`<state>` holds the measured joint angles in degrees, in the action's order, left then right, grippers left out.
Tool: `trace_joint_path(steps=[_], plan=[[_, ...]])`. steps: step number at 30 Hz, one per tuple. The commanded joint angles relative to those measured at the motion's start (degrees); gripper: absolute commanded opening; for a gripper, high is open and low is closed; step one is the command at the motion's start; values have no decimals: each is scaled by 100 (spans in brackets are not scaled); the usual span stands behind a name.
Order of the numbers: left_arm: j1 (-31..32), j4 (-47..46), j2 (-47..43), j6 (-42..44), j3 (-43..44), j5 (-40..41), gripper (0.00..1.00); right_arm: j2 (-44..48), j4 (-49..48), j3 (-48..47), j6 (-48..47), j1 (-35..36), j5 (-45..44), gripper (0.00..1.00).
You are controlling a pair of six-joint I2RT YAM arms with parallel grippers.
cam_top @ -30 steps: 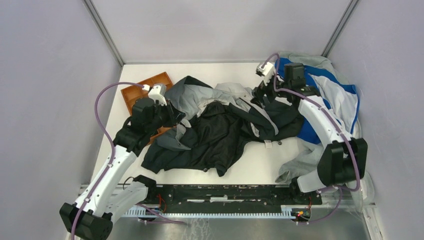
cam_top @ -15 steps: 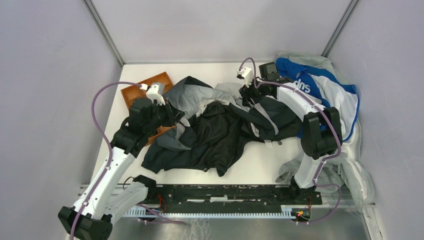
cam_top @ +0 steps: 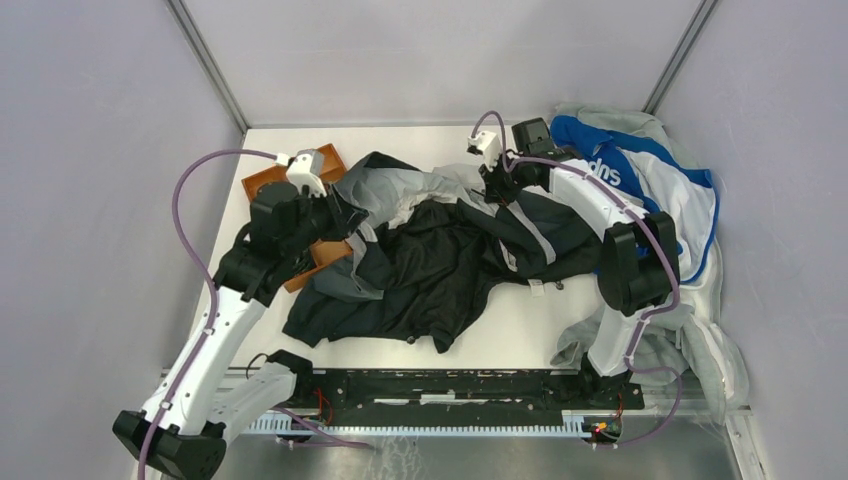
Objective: Zip up the jacket
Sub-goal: Flatten out the jacket at the center of the board.
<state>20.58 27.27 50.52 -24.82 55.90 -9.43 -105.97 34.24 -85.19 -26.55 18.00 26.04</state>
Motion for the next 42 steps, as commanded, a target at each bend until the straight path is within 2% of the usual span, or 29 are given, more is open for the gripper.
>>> trace_joint_path(steps=[1,6,10,13,17,21,29,32,37,42], plan=[[-19,-174,244,278,898,132,2,511,-231,-711,171,-17,415,0],[-21,-277,1049,821,2705,210,2,1120,-877,-1934,606,-219,415,0],[-20,-1064,1564,1078,3995,77,2,1398,-1580,-3107,947,-399,136,0],[-19,-1865,1886,1103,4743,-59,2,1613,-2240,-3648,993,-405,-126,0],[-18,-3269,2214,939,5538,-346,2,1895,-3214,-4243,1044,-400,-420,0],[-26,-4232,2587,558,6389,-680,2,2088,-3943,-4712,1112,-407,-610,0],[-23,-5488,3239,-242,7851,-990,2,2095,-4892,-5757,1226,-404,-755,0],[-21,-5671,3352,-361,8194,-948,2,2175,-4928,-5762,1190,-441,-817,0],[-22,-5774,3370,-371,8235,-782,2,2222,-4951,-5681,1014,-504,-1016,0],[-20,-5428,3444,-110,8180,-535,2,2212,-4918,-5361,767,-506,-1293,0]])
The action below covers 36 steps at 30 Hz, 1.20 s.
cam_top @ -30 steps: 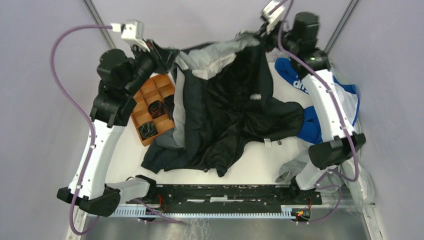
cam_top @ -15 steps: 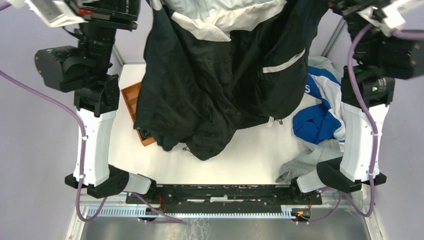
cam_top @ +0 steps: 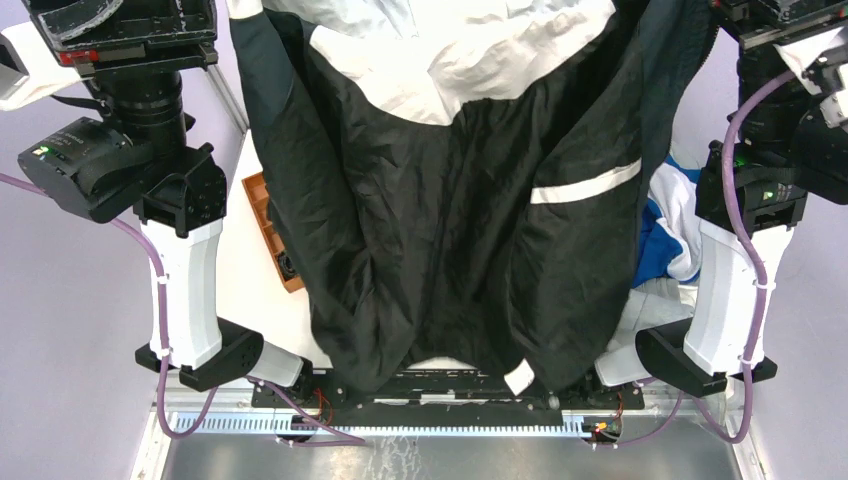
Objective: Zip up the jacket
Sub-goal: Flatten out the jacket at the center of the board.
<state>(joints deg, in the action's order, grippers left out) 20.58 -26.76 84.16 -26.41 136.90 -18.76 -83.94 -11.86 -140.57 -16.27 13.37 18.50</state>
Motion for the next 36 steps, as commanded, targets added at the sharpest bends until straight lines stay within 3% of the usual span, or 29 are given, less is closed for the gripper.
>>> trace_joint_path(steps=[1,8,12,15,20,24,36], plan=[[-22,119,91,172,6,490,2,7,-289,334,-290,-47,-602,0],[-21,1547,615,1363,-688,1605,2,-318,-167,1440,-606,-49,-1143,0],[-76,1798,1175,1877,-1130,2450,2,-935,-117,1570,-950,-43,-1560,0],[-214,1834,1677,1791,-1244,2850,2,-1563,-144,1348,-1242,-50,-2065,0],[-299,1934,2592,1643,-563,3314,2,-2343,-347,982,-1527,-63,-2497,0],[-331,1918,2957,1572,-249,3463,2,-2521,-530,1243,-1574,-54,-2578,0],[-344,2058,3298,1450,-462,3741,2,-2719,-194,1883,-1071,-67,-2514,0]])
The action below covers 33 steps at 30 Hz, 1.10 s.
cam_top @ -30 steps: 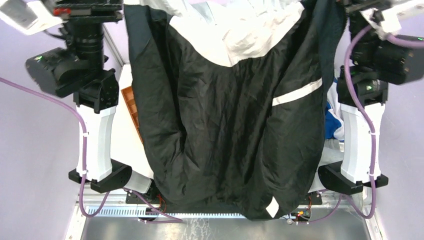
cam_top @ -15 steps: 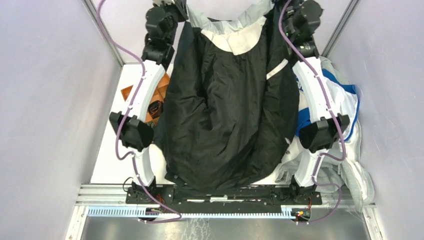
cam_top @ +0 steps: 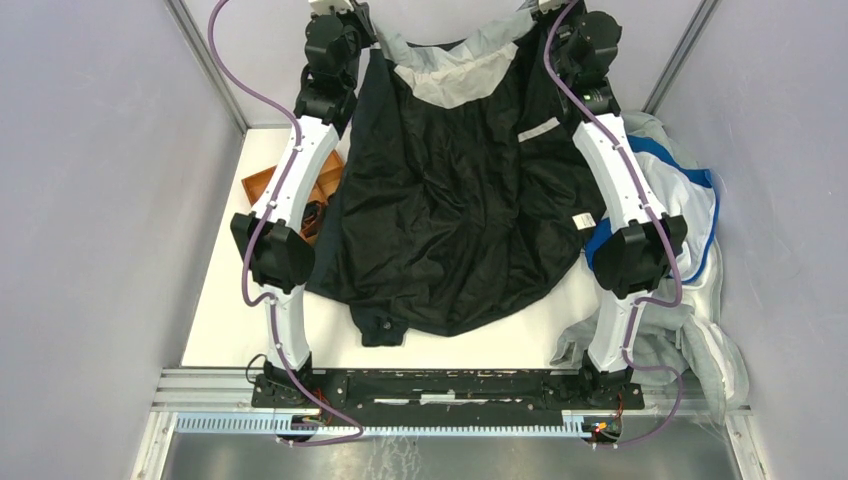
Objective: Zip up the jacket
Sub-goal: Flatten out the jacket at the center of the board.
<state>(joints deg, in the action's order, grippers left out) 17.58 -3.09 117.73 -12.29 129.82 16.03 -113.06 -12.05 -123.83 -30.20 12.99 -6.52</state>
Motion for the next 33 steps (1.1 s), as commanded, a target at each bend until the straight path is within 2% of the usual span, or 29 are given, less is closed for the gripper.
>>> trace_joint_path(steps=[1,8,16,17,19,21,22,23,26,29,33], plan=[[-45,-267,-29,-33,238,245,2,234,-124,326,434,-30,76,0],[-4,-9,272,-620,264,-59,2,224,95,648,840,128,608,0],[-20,12,997,-988,709,575,2,-616,-341,76,326,384,-141,0],[-25,7,1098,-1079,770,683,2,-750,-388,45,256,399,-179,1],[-27,18,1265,-1216,899,785,4,-993,-311,-78,133,427,-194,14],[-40,134,1350,-1308,1041,856,23,-1127,-133,-69,93,438,-158,32],[-49,226,1358,-1298,1114,876,36,-1122,-39,-35,85,424,-82,42],[-74,407,1252,-1187,1176,951,63,-1015,181,61,185,361,139,57],[-203,752,884,-1087,1130,1039,89,-669,552,214,426,132,711,74],[-370,1070,138,-933,675,886,99,-261,1073,312,624,-165,1414,87],[-572,1759,-878,-726,-122,132,100,492,1787,862,724,-562,3015,98]])
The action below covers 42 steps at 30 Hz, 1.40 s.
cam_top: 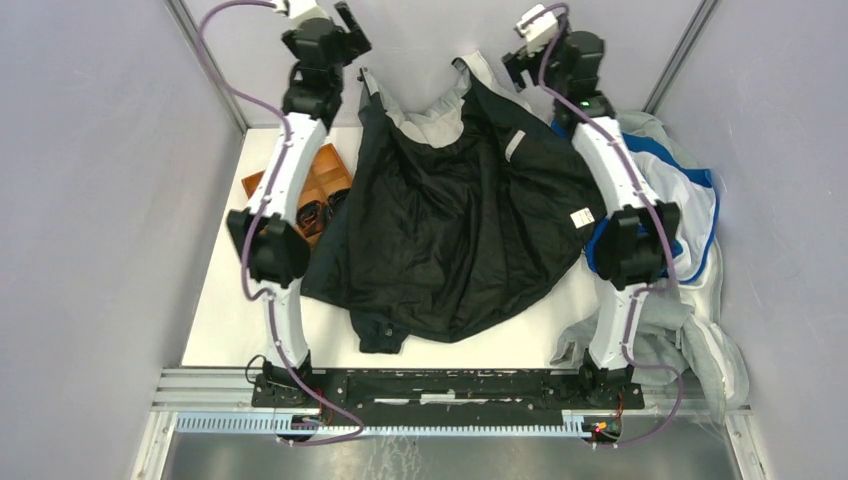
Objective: Zip up the jacket
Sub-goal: Flatten out the jacket at the center of the board.
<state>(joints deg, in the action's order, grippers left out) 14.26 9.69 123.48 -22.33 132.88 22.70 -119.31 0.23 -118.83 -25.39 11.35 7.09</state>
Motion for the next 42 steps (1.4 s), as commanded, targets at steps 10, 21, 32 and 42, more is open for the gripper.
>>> trace_joint_path(steps=[10,21,32,42], plan=[[-550,1001,-4944,-566,-5271,-3079,100,3418,893,3722,391,-595,4893,98],[-565,1687,-8085,-3058,-9169,-3055,90,4377,1050,6218,762,-595,5504,98],[-557,3115,-9127,-3943,-10407,-1741,88,4674,838,6879,870,-594,5450,98],[-558,1780,-9408,-4098,-11616,-1128,89,4763,794,7057,860,-597,5426,98]])
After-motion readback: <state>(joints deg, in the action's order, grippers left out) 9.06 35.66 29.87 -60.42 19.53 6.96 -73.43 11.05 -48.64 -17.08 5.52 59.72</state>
